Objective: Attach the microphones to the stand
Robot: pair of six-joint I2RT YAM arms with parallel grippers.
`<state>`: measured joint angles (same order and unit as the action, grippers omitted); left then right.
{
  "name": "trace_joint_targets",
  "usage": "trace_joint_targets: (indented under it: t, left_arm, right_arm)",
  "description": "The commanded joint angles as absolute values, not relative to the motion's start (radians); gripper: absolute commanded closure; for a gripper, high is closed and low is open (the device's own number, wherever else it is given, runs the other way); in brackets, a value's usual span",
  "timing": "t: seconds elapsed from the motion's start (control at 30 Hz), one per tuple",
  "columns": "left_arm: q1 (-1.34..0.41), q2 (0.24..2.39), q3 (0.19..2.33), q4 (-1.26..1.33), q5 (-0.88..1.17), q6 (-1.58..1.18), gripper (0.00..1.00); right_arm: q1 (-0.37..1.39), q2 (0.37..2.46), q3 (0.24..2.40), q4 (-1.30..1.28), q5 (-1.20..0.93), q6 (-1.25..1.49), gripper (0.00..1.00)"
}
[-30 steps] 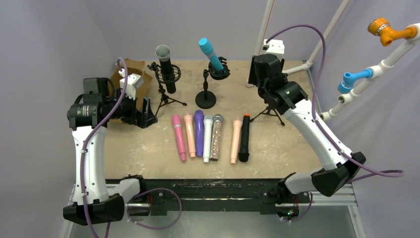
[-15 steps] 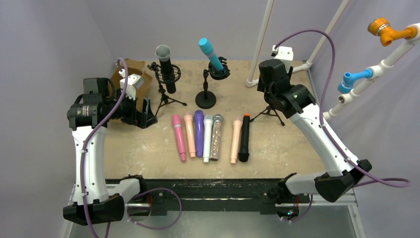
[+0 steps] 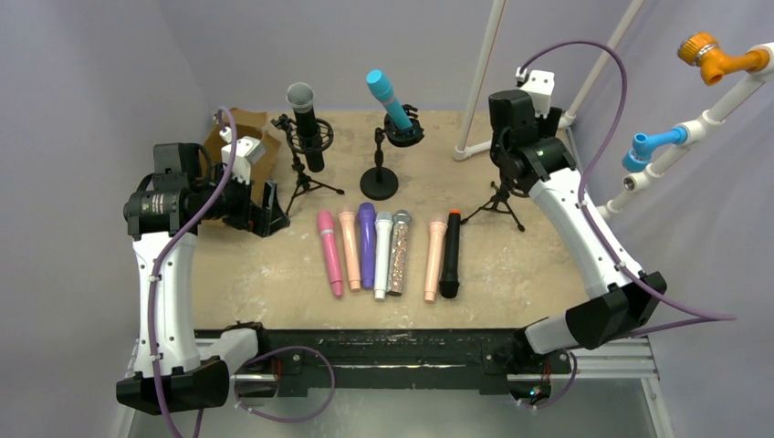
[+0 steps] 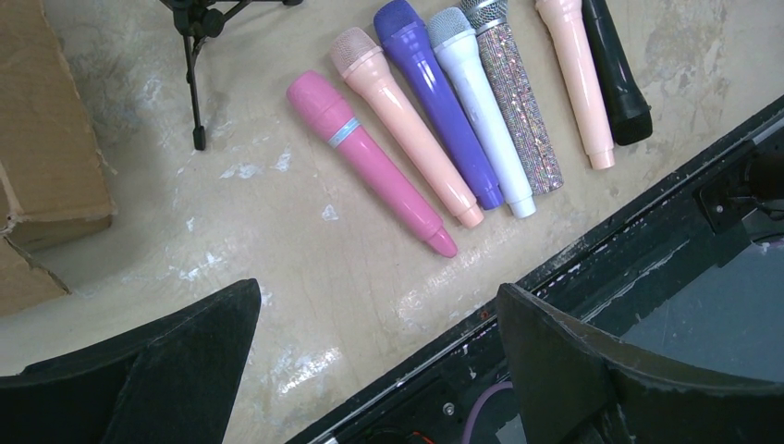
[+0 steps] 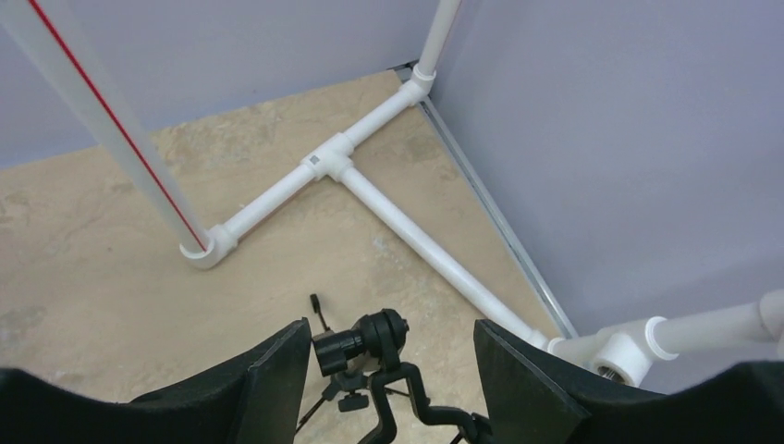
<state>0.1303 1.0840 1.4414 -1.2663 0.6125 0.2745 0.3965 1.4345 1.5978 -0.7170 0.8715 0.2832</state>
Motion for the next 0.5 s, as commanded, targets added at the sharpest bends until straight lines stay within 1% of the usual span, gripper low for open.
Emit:
trace_joint_targets:
  t: [0.0,0.1,0.33,0.47]
  left_arm:
    - [0.128,1.068,1.429,-1.269,0.612,0.298,0.0]
    - [0.129,1.063,1.423,-1.271,0.607,0.299,0.0]
    - [0.128,1.051,1.414,-1.266,0.606,0.301,0.0]
    - [0.128,1.051,1.419,-1.266,0.609,0.3,0.0]
  right_arm:
    - [0.344,1.422,1.616,-0.618,0.837,0.23,0.31]
    - [0.329,1.434,1.607,-0.609,0.781,0.227,0.32]
    - [0.313,1.439,1.588,-0.616,0.669,0.236,0.39]
    - [0.312,1.437,1.578,-0.636,0.623,0.242,0.39]
